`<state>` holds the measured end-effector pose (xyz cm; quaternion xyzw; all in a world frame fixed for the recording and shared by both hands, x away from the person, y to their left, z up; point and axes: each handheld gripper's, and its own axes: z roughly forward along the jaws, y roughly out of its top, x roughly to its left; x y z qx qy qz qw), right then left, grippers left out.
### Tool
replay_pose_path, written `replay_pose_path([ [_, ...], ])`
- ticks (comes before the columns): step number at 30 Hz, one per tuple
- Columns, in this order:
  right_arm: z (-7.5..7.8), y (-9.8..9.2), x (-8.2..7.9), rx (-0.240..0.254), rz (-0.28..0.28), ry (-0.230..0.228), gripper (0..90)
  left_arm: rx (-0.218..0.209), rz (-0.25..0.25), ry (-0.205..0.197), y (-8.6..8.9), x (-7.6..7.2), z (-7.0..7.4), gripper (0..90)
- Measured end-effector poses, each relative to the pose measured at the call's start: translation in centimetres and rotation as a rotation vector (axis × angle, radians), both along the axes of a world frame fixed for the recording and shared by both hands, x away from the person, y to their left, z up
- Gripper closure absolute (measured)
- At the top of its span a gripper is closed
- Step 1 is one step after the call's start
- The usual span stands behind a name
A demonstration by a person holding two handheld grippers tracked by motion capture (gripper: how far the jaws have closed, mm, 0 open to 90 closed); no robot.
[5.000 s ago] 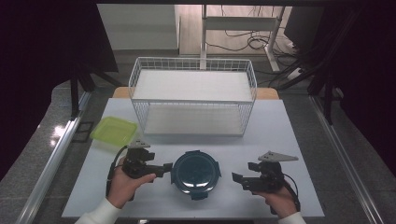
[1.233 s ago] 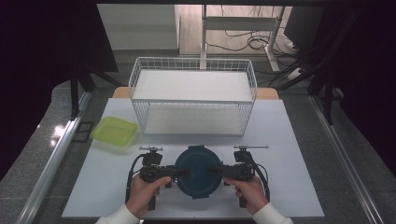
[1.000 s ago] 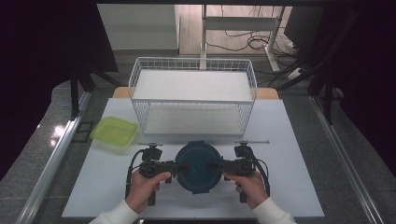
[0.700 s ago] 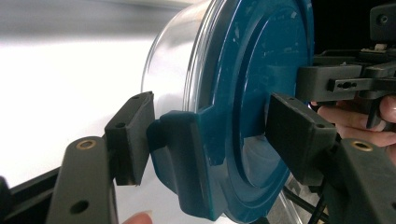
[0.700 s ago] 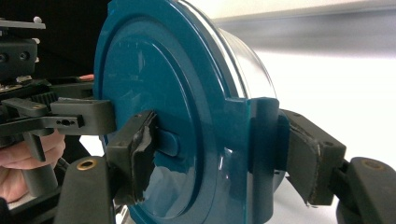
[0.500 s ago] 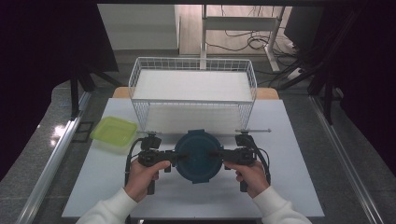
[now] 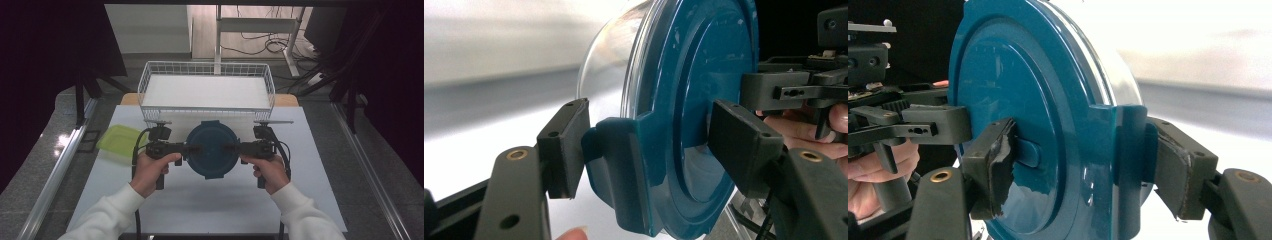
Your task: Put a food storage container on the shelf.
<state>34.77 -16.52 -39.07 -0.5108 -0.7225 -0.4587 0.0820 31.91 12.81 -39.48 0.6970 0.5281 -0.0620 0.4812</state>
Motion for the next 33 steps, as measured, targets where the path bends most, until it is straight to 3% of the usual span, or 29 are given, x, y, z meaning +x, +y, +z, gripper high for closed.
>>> replay_pose_path([
  [11,3.0,0.5,1.7,0.017,-0.005,-0.029,31.6,-0.002,0.004,-0.034,0.6,1.7,3.3,35.3],
  [33,8.6,1.4,4.3,-0.001,-0.005,-0.09,31.6,-0.021,0.002,-0.08,1.6,4.4,8.0,35.4],
])
